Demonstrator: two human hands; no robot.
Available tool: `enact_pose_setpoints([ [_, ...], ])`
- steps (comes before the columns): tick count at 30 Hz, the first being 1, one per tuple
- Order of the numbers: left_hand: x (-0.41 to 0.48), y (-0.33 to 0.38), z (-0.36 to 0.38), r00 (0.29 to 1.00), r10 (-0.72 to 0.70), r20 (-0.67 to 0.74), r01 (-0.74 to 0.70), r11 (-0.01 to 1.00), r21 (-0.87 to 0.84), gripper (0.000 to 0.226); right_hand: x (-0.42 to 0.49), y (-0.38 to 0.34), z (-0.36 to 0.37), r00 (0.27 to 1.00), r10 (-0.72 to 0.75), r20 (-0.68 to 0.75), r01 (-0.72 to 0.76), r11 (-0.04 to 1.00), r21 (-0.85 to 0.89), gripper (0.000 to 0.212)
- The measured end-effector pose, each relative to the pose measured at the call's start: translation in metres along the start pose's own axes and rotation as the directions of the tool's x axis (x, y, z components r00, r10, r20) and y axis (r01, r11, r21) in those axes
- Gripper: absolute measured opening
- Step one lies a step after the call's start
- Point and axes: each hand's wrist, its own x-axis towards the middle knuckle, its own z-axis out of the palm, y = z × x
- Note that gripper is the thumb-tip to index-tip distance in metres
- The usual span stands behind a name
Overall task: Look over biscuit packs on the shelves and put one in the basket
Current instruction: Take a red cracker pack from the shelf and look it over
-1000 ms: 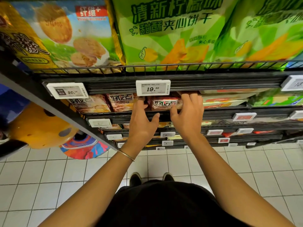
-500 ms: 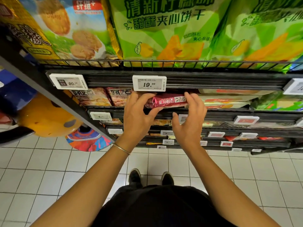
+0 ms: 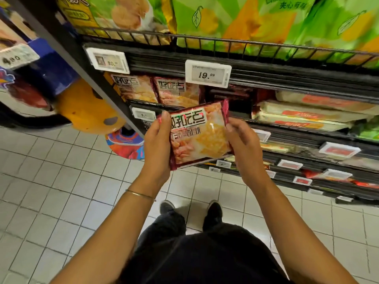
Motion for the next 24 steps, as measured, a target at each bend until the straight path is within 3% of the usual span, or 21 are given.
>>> enact_pose_setpoints([
  [3, -0.002, 0.011, -0.008, 0.984, -0.175, -0.029, 0.174, 0.984, -0.029, 0.074, -0.004, -0.009, 0.010, 0.999, 0.011, -0.043, -0.011, 1.000, -0.005, 0.023],
  [8, -0.008, 0.031, -0.029, 0.981, -0.188, 0.054, 0.192, 0.979, -0.076, 0.063, -0.014, -0.021, 0.032, 0.993, -0.001, -0.118, -0.007, 0.997, -0.075, 0.020],
  [11, -0.011, 0.043, -0.056, 0.978, -0.117, 0.171, 0.132, 0.988, -0.078, 0.055, -0.025, -0.028, 0.049, 0.982, 0.028, -0.187, -0.049, 0.993, -0.108, 0.020],
  [14, -0.014, 0.049, -0.087, 0.983, -0.084, 0.160, 0.081, 0.996, 0.028, 0.049, -0.041, -0.031, 0.069, 0.977, 0.047, -0.206, -0.076, 0.988, -0.132, 0.016],
  [18, -0.022, 0.052, -0.125, 0.988, -0.044, 0.147, 0.023, 0.989, 0.143, 0.023, -0.061, -0.033, 0.100, 0.974, 0.047, -0.222, -0.087, 0.980, -0.177, 0.017],
  [24, -0.033, 0.058, -0.178, 0.971, 0.127, 0.203, -0.201, 0.893, 0.403, 0.028, -0.087, -0.023, 0.134, 0.966, -0.016, -0.259, -0.047, 0.971, -0.235, 0.018],
])
